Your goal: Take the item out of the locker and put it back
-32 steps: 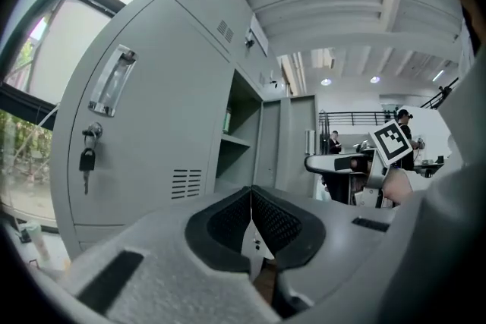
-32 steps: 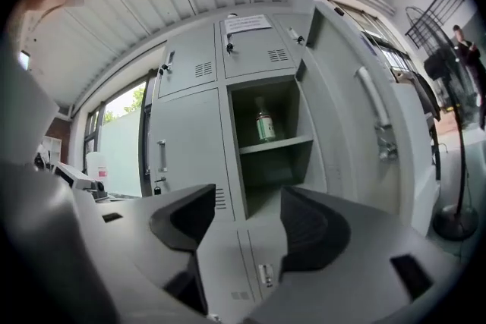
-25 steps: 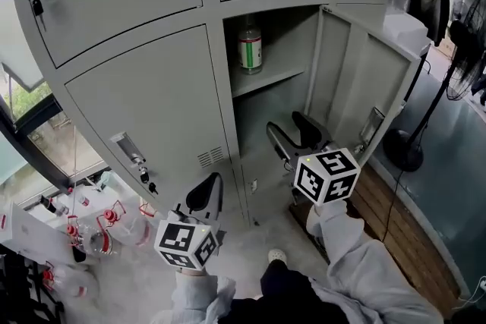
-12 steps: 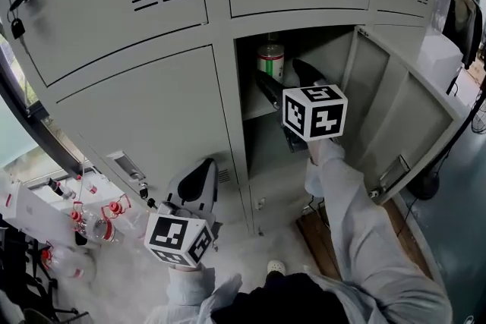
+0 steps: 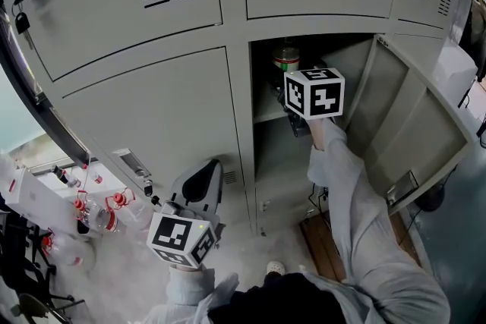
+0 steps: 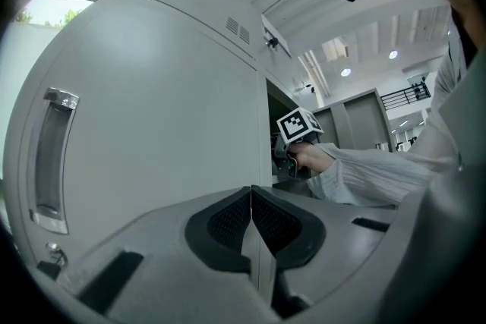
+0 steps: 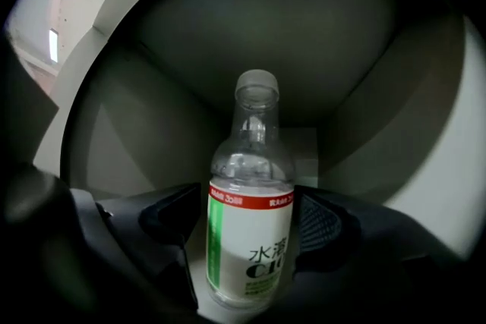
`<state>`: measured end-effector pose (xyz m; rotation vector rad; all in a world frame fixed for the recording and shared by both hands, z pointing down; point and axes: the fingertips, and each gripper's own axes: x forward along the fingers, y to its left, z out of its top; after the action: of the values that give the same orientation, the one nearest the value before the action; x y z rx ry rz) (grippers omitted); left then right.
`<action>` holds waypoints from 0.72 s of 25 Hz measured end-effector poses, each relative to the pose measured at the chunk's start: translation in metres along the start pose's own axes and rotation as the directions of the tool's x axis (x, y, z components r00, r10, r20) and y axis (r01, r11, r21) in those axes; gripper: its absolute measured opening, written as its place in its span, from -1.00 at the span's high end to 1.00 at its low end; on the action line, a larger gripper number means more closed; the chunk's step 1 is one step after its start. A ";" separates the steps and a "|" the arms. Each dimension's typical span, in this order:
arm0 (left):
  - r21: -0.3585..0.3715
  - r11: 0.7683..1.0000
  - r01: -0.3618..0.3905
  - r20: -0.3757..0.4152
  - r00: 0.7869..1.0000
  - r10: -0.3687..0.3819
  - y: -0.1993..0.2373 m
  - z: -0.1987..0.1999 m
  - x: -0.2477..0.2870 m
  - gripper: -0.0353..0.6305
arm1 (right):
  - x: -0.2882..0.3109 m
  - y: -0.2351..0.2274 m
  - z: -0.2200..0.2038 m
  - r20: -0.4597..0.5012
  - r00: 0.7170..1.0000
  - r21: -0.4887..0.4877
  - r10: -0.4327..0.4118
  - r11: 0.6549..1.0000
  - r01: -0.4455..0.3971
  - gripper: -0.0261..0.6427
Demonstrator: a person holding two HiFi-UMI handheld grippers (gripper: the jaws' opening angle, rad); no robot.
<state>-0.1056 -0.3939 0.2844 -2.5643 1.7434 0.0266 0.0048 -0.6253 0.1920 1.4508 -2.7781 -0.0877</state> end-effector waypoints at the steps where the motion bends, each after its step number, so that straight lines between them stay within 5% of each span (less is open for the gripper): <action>1: -0.001 1.000 0.004 0.001 1.000 -0.004 0.000 -0.001 0.000 0.87 | 0.001 0.000 0.000 -0.001 1.000 -0.013 -0.002 1.000 0.002 -0.21; 2: -0.001 1.000 0.009 0.002 1.000 -0.009 -0.001 -0.002 -0.001 0.87 | 0.002 0.000 0.000 -0.001 1.000 -0.026 -0.009 1.000 0.009 -0.05; 18: -0.017 0.998 0.066 0.029 0.997 -0.065 -0.006 -0.003 -0.012 0.87 | -0.035 0.006 0.014 -0.026 0.999 -0.080 -0.034 0.996 0.031 -0.01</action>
<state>-0.1041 -0.3803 0.2878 -2.6182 1.6559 0.0762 0.0197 -0.5922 0.1789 1.4676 -2.6969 -0.1748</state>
